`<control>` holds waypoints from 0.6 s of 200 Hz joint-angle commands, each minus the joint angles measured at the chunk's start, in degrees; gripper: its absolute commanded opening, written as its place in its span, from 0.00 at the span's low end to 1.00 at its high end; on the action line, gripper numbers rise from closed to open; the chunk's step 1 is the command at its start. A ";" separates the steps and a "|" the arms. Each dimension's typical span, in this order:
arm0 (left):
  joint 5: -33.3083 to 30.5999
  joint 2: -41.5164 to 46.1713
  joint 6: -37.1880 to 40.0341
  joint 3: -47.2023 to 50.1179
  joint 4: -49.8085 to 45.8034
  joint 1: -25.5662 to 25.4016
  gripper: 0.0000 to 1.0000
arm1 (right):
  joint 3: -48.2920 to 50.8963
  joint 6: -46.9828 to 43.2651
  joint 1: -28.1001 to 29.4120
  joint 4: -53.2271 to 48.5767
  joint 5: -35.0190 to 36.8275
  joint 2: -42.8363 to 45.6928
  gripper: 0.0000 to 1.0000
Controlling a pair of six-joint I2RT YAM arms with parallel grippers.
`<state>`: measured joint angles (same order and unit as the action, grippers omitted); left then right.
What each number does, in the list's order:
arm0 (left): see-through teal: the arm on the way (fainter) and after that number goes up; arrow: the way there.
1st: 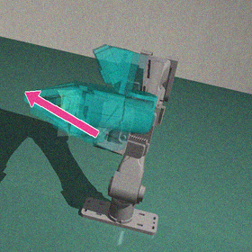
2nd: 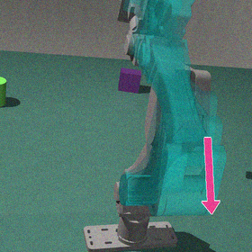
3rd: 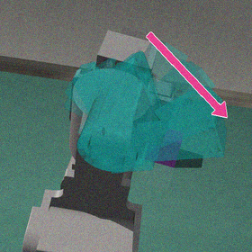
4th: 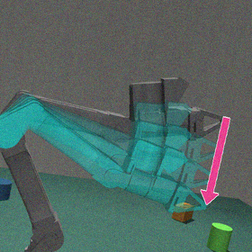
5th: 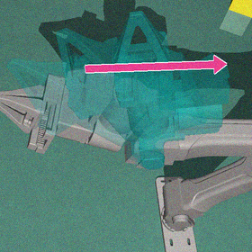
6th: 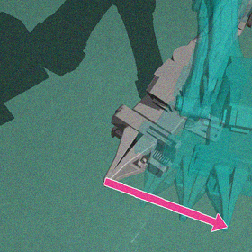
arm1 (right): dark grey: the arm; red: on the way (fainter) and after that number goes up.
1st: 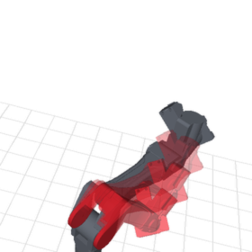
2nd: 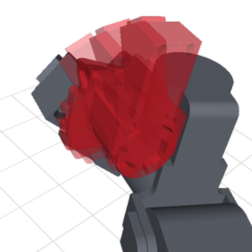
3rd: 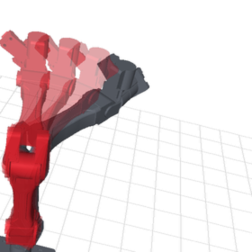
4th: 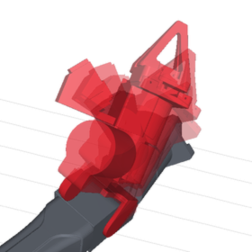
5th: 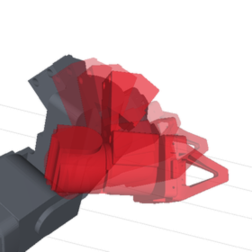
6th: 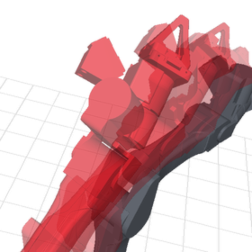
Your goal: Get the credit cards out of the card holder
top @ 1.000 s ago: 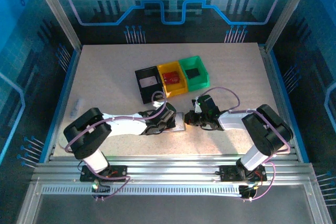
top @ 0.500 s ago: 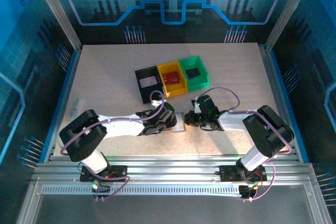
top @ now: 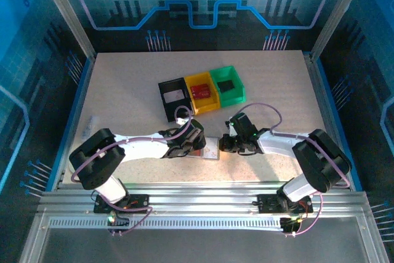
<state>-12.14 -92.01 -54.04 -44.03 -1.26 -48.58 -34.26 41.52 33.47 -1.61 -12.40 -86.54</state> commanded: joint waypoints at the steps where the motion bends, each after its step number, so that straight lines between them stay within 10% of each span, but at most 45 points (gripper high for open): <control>1: 1.79 0.05 -0.61 -1.93 -1.29 0.23 0.35 | -1.45 -1.70 0.81 -5.59 1.15 1.67 0.07; 60: 3.69 1.17 -2.40 -2.43 -3.32 0.13 0.34 | -3.72 -2.15 0.92 -7.45 0.14 3.50 0.22; 120: 5.59 1.00 -3.98 -3.51 -4.22 -0.37 0.33 | -5.79 -1.57 0.80 -7.48 -0.46 2.08 0.00</control>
<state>-8.45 -92.01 -56.73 -45.28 -3.99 -48.60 -38.04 39.92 33.50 -7.97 -12.25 -83.09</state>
